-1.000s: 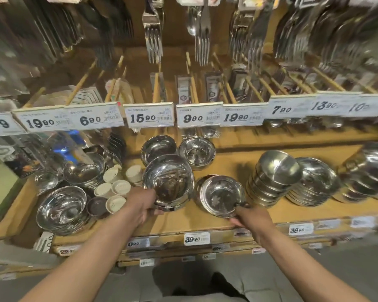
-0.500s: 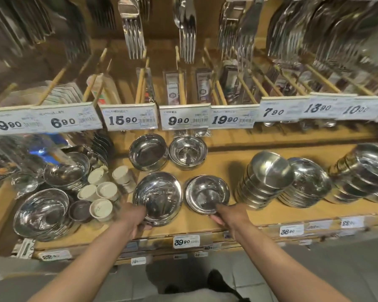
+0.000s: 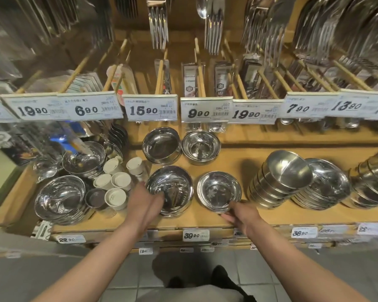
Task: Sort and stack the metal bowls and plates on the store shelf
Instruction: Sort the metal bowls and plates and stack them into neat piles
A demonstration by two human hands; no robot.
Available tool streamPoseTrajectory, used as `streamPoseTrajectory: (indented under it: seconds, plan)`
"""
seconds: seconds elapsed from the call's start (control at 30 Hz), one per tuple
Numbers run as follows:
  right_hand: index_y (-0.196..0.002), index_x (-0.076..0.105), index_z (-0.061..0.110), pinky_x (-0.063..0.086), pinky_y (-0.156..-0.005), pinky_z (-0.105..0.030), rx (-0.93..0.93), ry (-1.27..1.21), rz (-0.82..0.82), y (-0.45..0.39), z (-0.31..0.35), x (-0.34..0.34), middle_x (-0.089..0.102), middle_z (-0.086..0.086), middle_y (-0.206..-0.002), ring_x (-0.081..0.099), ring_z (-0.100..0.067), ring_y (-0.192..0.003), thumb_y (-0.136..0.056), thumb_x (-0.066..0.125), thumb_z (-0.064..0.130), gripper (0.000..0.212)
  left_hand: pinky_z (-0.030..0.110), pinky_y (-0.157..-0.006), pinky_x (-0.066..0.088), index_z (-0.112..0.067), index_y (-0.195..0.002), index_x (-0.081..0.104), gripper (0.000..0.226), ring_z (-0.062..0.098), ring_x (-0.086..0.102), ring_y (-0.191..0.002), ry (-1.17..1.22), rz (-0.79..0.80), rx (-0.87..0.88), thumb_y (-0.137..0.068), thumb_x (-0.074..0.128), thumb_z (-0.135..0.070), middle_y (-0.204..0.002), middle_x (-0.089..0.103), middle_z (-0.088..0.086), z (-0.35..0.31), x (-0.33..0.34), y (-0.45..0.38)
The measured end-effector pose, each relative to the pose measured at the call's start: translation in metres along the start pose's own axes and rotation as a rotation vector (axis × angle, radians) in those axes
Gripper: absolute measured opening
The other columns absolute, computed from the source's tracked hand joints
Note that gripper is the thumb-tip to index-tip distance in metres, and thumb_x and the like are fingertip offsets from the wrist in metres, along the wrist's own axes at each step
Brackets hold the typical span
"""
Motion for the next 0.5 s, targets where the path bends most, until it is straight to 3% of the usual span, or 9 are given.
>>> streamPoseTrajectory:
  seconds: [0.1, 0.17, 0.27, 0.37, 0.4, 0.47, 0.5]
  plan:
    - [-0.103, 0.063, -0.004, 0.059, -0.050, -0.028, -0.015, 0.000, -0.033, 0.012, -0.001, -0.007, 0.075, -0.015, -0.086, 0.075, -0.024, -0.070, -0.096, 0.060, -0.003, 0.007, 0.010, -0.054, 0.039, -0.031, -0.085, 0.048, 0.029, -0.005, 0.061, -0.074, -0.029, -0.111, 0.332, -0.083, 0.064, -0.008, -0.077, 0.055, -0.021, -0.047, -0.013, 0.024]
    - [-0.104, 0.063, -0.003, 0.052, -0.052, -0.028, -0.030, 0.010, -0.033, 0.025, -0.001, -0.011, 0.076, -0.011, -0.075, 0.075, -0.022, -0.063, -0.097, 0.060, 0.000, 0.008, 0.012, -0.047, 0.042, -0.034, -0.088, 0.053, 0.028, -0.012, 0.060, -0.071, 0.009, -0.047, 0.421, -0.085, 0.062, -0.007, -0.075, 0.059, -0.017, -0.062, -0.006, 0.033]
    - [-0.110, 0.064, -0.004, 0.046, -0.056, -0.028, -0.080, -0.049, 0.004, 0.053, 0.006, -0.012, 0.078, -0.016, -0.083, 0.076, -0.036, -0.084, -0.096, 0.063, 0.003, 0.016, 0.020, -0.055, 0.051, -0.029, -0.090, 0.057, 0.005, 0.002, 0.068, -0.071, 0.005, 0.239, 0.220, -0.090, 0.060, -0.025, -0.079, 0.067, -0.009, -0.062, 0.025, 0.037]
    - [-0.112, 0.064, -0.004, 0.058, -0.066, -0.030, -0.147, -0.132, 0.040, 0.088, 0.020, -0.010, 0.075, -0.025, -0.101, 0.073, -0.039, -0.097, -0.094, 0.061, -0.002, 0.019, 0.022, -0.059, 0.058, -0.024, -0.076, 0.052, 0.024, 0.004, 0.069, -0.060, 0.044, 0.446, 0.090, -0.090, 0.068, -0.034, -0.075, 0.065, -0.003, -0.060, 0.061, 0.046]
    - [-0.112, 0.064, -0.005, 0.061, -0.070, -0.032, -0.160, -0.173, 0.056, 0.099, 0.025, -0.009, 0.075, -0.025, -0.104, 0.073, -0.037, -0.097, -0.094, 0.060, -0.005, 0.018, 0.025, -0.065, 0.062, -0.024, -0.079, 0.054, 0.023, 0.007, 0.070, -0.067, 0.096, 0.476, 0.051, -0.090, 0.071, -0.035, -0.080, 0.067, -0.001, -0.060, 0.068, 0.049]
    - [-0.109, 0.064, -0.006, 0.061, -0.069, -0.036, -0.180, -0.243, 0.091, 0.121, 0.034, -0.008, 0.075, -0.022, -0.105, 0.075, -0.034, -0.096, -0.093, 0.059, -0.008, 0.017, 0.033, -0.074, 0.064, -0.019, -0.104, 0.061, 0.019, 0.016, 0.074, -0.085, 0.281, 0.540, -0.016, -0.091, 0.071, -0.030, -0.099, 0.072, 0.004, -0.068, 0.079, 0.056]
    - [-0.108, 0.065, -0.006, 0.061, -0.069, -0.036, -0.198, -0.241, 0.109, 0.130, 0.040, -0.007, 0.076, -0.021, -0.104, 0.075, -0.033, -0.095, -0.092, 0.060, -0.007, 0.017, 0.033, -0.073, 0.064, -0.019, -0.114, 0.062, 0.023, 0.017, 0.075, -0.085, 0.353, 0.540, -0.004, -0.092, 0.069, -0.023, -0.099, 0.075, 0.004, -0.074, 0.081, 0.055]
Point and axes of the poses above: each hand's wrist, its own y-axis away from the middle knuckle, its own x-axis out of the palm, z = x × y, the point moved 7 cm from there along -y, towards the middle knuckle
